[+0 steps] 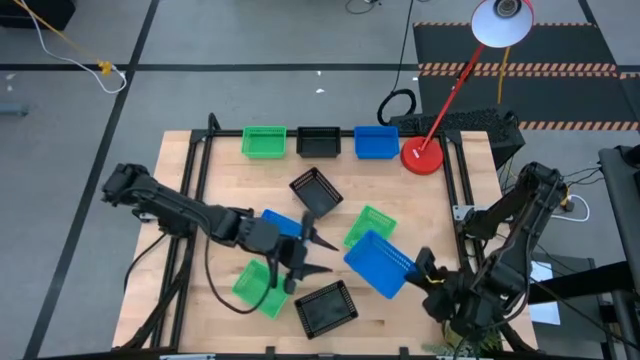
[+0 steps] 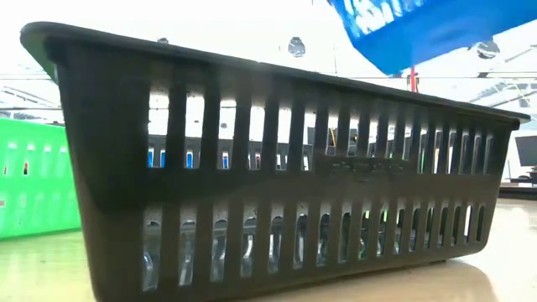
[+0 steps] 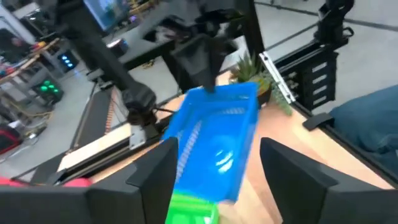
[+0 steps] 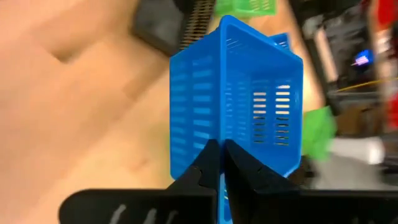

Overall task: Stack baskets by color
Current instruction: Stack the bottom blue bin on the top blue bin

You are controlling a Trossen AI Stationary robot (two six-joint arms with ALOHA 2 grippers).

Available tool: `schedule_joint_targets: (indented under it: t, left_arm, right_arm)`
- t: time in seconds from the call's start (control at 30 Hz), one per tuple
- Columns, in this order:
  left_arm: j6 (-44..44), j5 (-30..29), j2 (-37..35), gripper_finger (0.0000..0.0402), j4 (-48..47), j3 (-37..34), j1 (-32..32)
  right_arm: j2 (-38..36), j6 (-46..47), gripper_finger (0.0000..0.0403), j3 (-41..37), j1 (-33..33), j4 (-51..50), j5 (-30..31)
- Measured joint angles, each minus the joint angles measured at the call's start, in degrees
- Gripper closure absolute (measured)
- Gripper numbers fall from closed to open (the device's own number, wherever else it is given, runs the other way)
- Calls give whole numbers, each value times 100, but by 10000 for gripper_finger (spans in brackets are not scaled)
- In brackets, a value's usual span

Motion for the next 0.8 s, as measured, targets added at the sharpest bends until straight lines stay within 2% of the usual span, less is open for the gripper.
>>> schedule_joint_targets:
  t: [0.17,0.33,0.57,0.8]
  left_arm:
    - [382,-193,472,165,-84,584,4]
    - [420,-253,749,185,-277,1005,42]
    - [113,-246,803,214,-1024,1032,194]
    - [-79,130,804,217,-1312,1030,236]
  right_arm:
    - [-42,-596,403,0,-86,86,668]
    - [-47,-495,403,-38,-138,117,684]
    - [-45,-703,403,-175,-131,129,660]
    - [-45,-813,403,-256,-131,185,645]
